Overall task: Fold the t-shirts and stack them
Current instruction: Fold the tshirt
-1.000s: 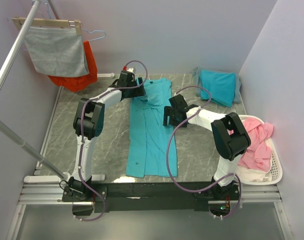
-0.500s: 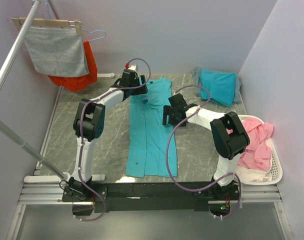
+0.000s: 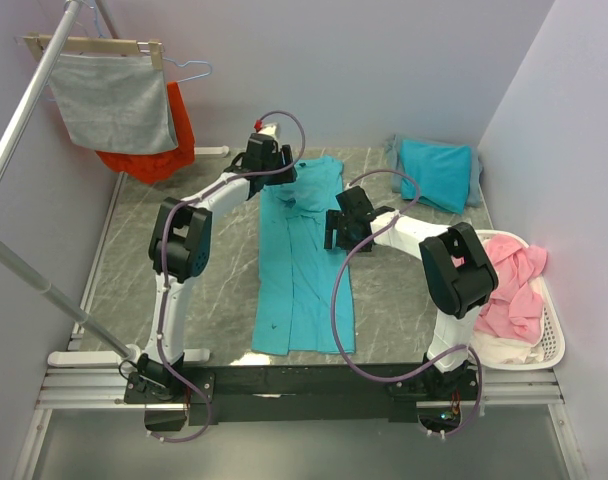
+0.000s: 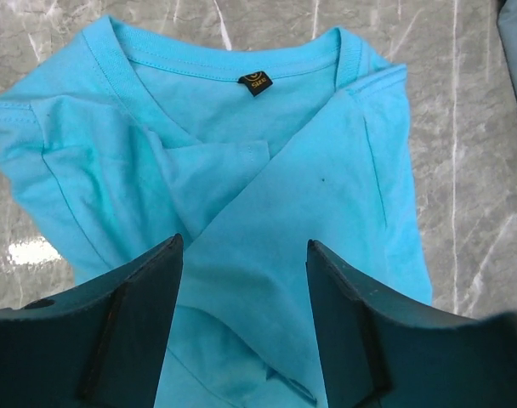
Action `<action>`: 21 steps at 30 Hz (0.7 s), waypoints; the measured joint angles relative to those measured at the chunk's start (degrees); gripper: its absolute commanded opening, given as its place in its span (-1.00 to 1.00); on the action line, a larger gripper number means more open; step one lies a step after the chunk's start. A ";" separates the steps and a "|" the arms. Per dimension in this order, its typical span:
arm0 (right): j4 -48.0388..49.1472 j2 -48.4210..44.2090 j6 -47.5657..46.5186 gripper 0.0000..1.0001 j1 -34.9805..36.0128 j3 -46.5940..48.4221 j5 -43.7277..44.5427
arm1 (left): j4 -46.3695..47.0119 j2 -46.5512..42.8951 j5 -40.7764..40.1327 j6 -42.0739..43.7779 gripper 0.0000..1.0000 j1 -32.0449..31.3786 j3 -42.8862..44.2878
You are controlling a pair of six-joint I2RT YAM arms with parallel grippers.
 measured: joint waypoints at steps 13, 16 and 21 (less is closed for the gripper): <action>0.00 0.00 -0.28 0.68 0.00 0.00 -0.15 | -2.64 4.98 0.00 0.04 0.27 0.00 2.91; 0.00 0.02 -0.39 0.68 0.00 0.00 -0.17 | -3.15 5.44 -0.02 0.07 0.27 0.00 3.26; 0.02 0.07 -0.52 0.68 0.00 0.02 -0.22 | -3.30 6.08 -0.09 0.11 0.24 0.00 3.26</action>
